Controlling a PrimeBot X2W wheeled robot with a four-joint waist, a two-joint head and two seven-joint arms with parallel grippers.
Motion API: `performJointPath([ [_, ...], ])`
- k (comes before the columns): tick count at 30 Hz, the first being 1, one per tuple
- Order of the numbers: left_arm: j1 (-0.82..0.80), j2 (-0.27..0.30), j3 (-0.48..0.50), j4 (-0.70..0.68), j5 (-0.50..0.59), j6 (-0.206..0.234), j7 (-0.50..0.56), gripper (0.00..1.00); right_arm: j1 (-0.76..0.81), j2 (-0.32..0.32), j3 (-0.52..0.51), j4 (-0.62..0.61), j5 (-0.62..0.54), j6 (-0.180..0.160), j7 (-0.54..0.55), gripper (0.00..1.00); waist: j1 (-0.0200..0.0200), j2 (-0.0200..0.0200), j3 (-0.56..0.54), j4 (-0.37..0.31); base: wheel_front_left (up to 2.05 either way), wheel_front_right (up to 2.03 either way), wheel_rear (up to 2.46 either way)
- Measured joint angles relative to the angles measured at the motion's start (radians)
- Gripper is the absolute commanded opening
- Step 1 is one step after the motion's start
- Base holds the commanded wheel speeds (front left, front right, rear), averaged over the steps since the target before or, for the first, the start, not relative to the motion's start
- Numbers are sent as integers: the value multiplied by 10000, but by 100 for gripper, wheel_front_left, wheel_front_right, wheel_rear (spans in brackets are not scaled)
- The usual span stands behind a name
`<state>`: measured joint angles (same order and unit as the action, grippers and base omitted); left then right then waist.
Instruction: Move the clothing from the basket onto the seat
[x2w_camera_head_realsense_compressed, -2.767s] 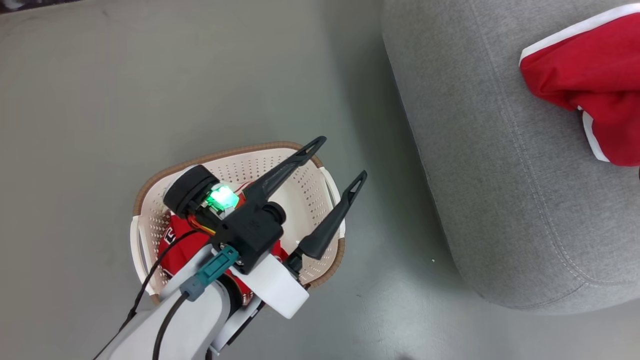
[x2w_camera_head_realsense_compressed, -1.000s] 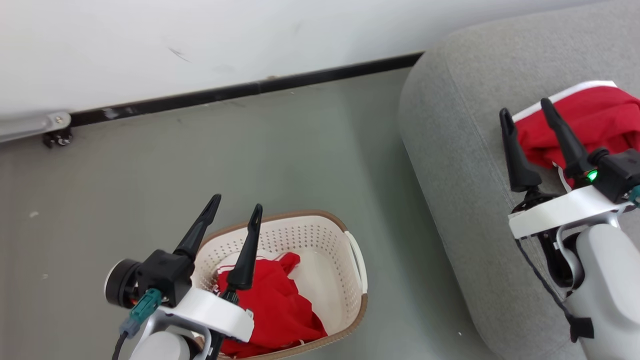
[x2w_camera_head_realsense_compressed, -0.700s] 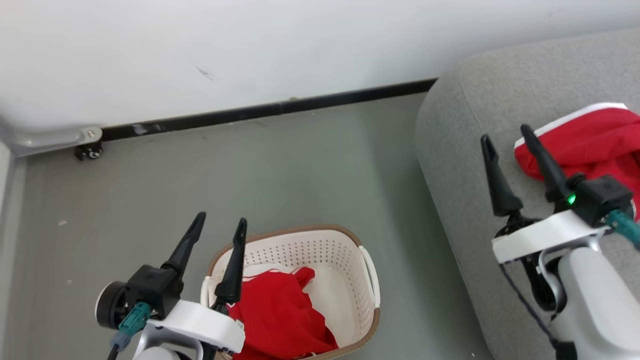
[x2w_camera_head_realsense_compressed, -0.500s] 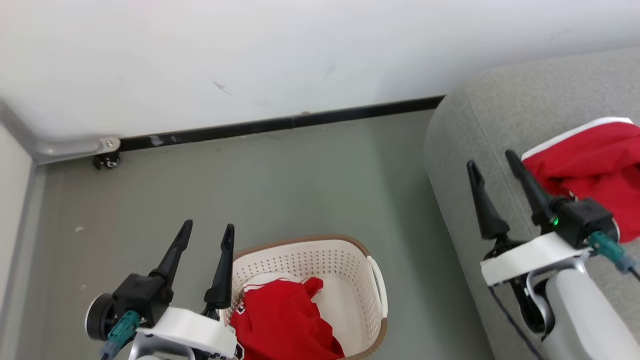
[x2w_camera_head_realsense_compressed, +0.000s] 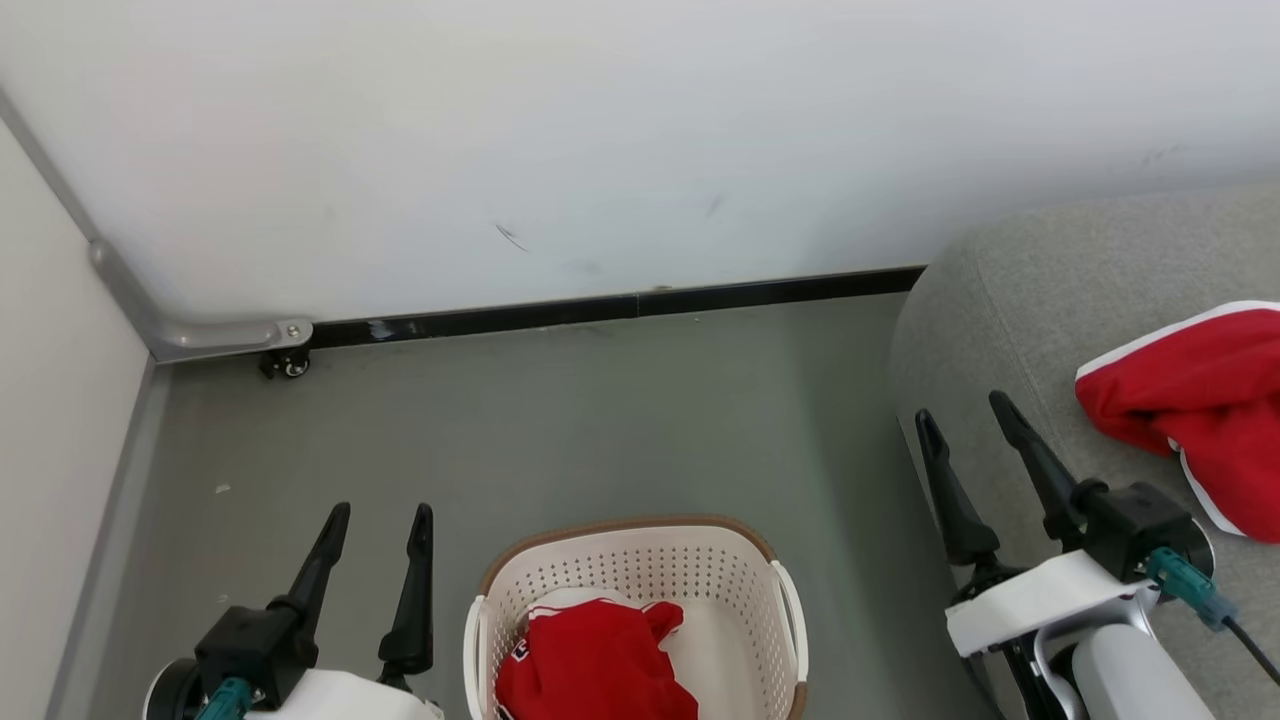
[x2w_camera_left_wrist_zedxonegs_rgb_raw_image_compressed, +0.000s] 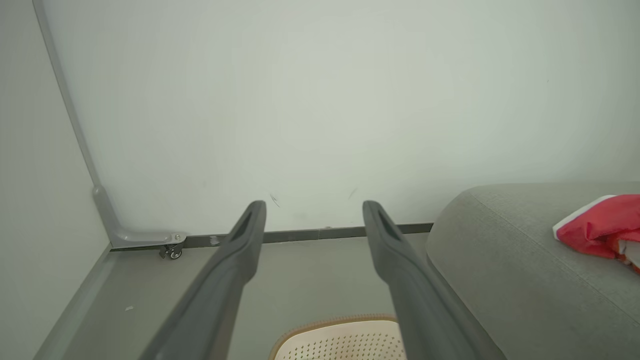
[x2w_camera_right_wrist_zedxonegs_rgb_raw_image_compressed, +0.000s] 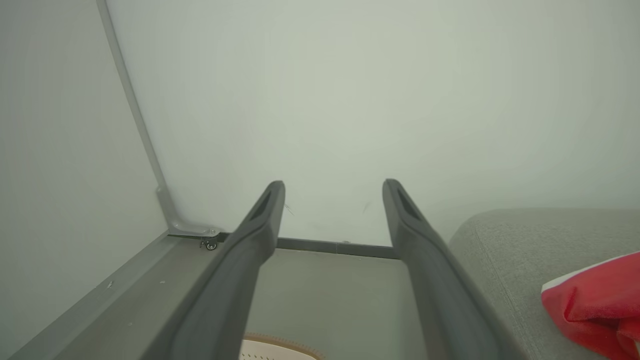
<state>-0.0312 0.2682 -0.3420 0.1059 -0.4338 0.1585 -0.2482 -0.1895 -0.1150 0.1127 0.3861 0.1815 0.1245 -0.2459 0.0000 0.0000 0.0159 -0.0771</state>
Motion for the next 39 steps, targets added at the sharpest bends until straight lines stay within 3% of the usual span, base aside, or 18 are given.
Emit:
performJointPath([
  [14,535,23,134,86,4,0,0,100,1362,508,-316,-523,-318,0,556,100,1,0,-553,315,0,0,0],
  [39,1077,46,608,-251,130,86,2,100,2473,658,-518,-1902,-660,0,1384,100,0,0,-475,153,0,0,0],
])
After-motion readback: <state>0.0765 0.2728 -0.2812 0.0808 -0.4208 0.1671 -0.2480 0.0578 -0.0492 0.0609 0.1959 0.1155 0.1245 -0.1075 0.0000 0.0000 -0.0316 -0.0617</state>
